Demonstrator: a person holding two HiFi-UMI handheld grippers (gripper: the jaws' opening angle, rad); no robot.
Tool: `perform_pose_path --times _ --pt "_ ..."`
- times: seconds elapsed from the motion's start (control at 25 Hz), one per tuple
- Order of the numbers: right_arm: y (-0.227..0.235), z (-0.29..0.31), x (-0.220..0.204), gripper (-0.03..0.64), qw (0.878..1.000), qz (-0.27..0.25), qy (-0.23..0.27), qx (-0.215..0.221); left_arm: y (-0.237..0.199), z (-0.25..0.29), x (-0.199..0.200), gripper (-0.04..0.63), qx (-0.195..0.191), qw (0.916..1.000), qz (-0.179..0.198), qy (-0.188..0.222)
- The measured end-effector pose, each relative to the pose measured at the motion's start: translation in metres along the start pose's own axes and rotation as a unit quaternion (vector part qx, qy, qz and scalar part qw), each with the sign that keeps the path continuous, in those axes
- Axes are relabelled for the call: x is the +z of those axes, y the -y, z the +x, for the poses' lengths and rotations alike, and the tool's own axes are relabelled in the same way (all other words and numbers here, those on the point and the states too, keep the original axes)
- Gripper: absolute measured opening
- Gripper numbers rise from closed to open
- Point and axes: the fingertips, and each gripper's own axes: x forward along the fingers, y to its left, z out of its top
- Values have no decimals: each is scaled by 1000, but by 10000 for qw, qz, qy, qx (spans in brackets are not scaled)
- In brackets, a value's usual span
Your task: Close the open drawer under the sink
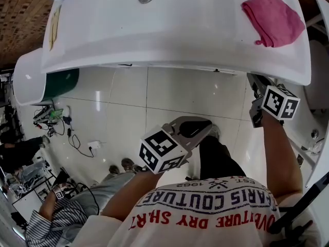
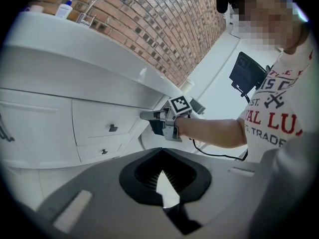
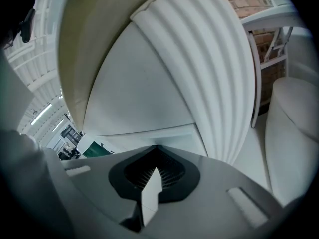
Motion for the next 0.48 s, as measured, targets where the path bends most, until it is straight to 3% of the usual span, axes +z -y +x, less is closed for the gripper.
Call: perform_pose_path --times 0.32,0.48 --pt "-3 -1 11 8 9998 153 160 22 1 -9 5 -9 33 9997 -185 160" --pt "-28 -22 -11 9 9995 -161 -172 202 16 -23 5 -8 -56 9982 -390 445"
